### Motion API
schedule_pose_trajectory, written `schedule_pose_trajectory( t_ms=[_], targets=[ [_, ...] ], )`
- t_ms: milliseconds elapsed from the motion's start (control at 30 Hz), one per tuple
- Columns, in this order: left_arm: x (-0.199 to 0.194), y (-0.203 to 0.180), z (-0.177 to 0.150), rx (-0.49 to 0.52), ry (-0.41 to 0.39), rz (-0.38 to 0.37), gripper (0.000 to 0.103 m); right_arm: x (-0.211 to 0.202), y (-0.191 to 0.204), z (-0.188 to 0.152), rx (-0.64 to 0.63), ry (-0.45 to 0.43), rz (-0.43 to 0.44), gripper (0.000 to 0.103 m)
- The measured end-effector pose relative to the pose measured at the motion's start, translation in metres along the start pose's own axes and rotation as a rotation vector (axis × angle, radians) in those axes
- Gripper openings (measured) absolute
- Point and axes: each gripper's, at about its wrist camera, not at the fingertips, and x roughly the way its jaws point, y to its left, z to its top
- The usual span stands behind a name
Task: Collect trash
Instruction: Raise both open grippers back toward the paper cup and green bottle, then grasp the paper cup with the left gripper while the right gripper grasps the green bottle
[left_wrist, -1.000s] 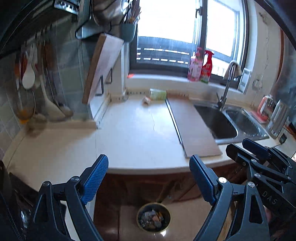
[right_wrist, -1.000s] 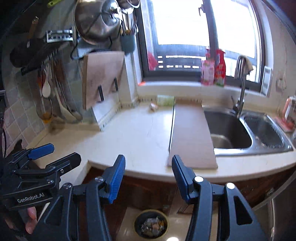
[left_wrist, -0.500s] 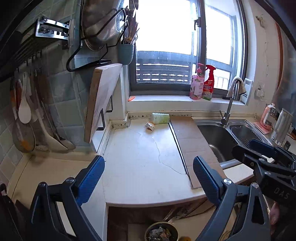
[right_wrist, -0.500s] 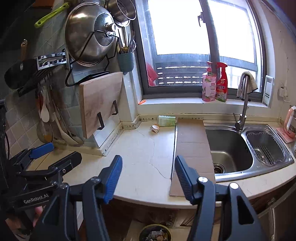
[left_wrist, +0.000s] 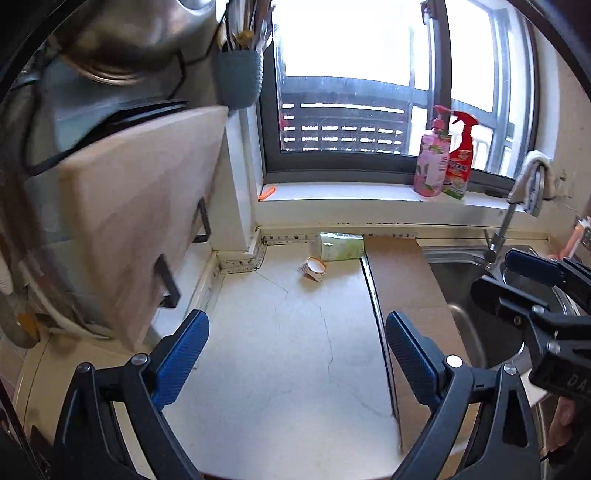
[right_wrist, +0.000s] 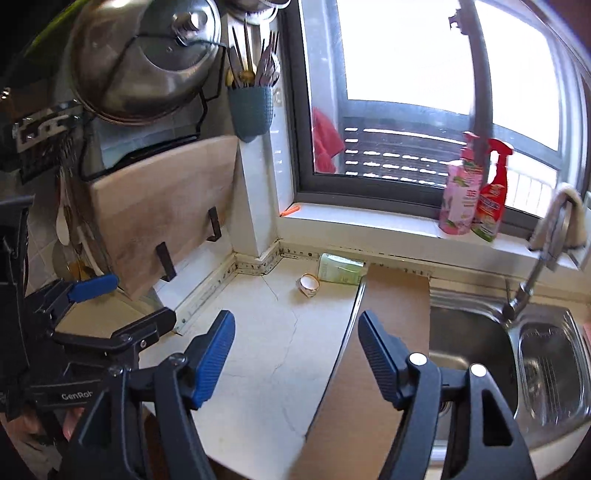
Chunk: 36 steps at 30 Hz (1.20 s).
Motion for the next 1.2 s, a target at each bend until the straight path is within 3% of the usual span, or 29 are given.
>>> schedule_pose_trajectory(
  t_ms=[167,367,533,700,867,1200],
  targets=[
    [0.08,-0.01,0.042,-0.064,0.09,0.011,0.095,0.073,-0.043,0.032,-0.082,0.082,0.041,0.07],
    [0.18,-0.008,0.068,-0.096,0.229,0.042,0.095,0.165,-0.094,0.06,-0.069,0.183,0.106,0.07],
    [0.254,-0.005,0.075,-0.123,0.32,0.031,0.093,0.239,-0.119,0.076,-0.054,0.232,0.135,0.07],
    [0.317,-0.007,0.068,-0.144,0.407,0.029,0.08,0.3,-0.129,0.085,-0.013,0.268,0.161,0.07],
    [0.364,-0.008,0.061,-0.177,0.467,0.028,0.076,0.348,-0.133,0.088,0.023,0.301,0.175,0.07],
    [0.412,-0.015,0.059,-0.197,0.521,-0.03,0.076,0.413,-0.152,0.077,0.136,0.407,0.271,0.07]
  ],
)
